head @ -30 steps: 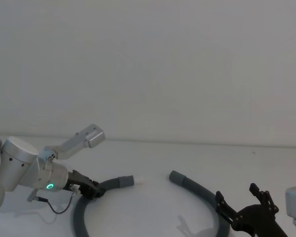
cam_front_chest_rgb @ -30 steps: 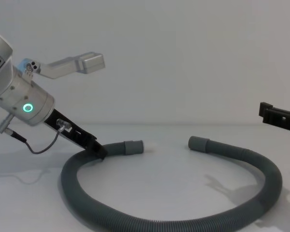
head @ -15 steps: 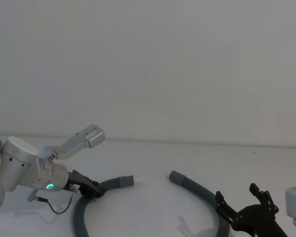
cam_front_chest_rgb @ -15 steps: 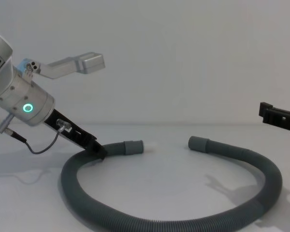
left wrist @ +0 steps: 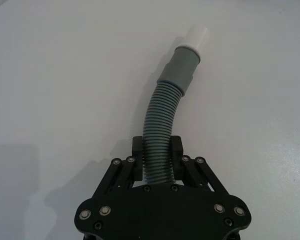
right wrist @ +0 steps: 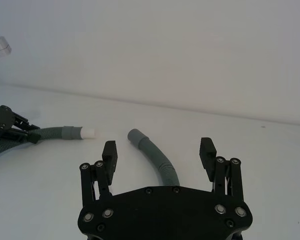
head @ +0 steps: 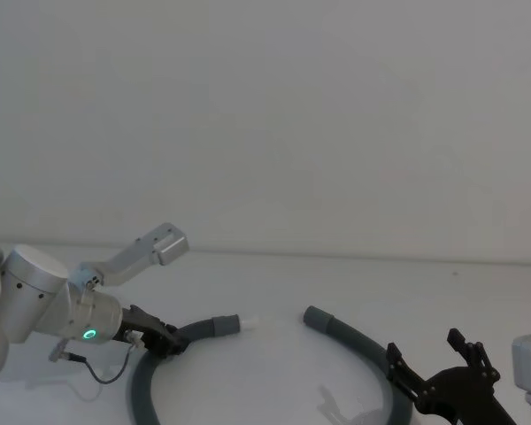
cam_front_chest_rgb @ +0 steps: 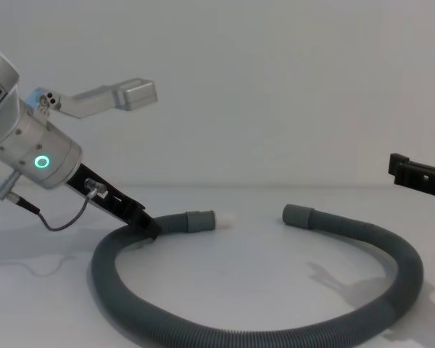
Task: Use both hands to pick up one end of the pipe from the table, align the ends, and insert them.
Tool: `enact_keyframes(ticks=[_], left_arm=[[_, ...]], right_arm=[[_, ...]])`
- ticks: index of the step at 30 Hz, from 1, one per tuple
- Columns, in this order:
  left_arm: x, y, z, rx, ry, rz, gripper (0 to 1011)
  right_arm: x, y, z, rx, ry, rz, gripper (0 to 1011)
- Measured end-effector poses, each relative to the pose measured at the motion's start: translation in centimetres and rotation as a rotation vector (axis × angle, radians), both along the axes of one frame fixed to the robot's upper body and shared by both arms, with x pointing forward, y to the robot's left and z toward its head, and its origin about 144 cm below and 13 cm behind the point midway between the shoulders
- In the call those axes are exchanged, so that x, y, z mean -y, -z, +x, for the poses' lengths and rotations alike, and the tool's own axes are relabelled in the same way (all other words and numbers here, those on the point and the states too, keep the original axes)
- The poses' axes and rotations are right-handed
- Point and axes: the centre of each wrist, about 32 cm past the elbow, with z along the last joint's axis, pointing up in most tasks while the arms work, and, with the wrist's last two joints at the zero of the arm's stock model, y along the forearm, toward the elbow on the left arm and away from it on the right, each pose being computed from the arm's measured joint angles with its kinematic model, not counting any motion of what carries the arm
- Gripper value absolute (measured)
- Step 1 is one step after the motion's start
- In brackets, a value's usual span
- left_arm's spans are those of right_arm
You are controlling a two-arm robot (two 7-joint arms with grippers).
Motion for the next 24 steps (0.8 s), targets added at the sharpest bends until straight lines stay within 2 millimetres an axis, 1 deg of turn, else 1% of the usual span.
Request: enact_keyframes(ticks=[10, 18, 23, 24], left_arm=[[0.0, 0.0, 0.0, 0.000, 0.000, 0.000, 290], [0.0, 0.0, 0.0, 0.000, 0.000, 0.000, 290], [0.0, 0.0, 0.0, 0.000, 0.000, 0.000, 290], [0.0, 0.0, 0.0, 0.000, 0.000, 0.000, 290]], right_arm=[[-0.2, -0.3, 0.2, -0.002, -0.009, -0.002, 1003], [-0.8, -2.0, 1.1, -0.011, -0.043, -0.034, 1003], [-1.3, -3.8, 2.0, -0.029, -0.073, -0.087, 1003], [-1.3, -3.8, 2.0, -0.029, -0.073, -0.087, 1003]])
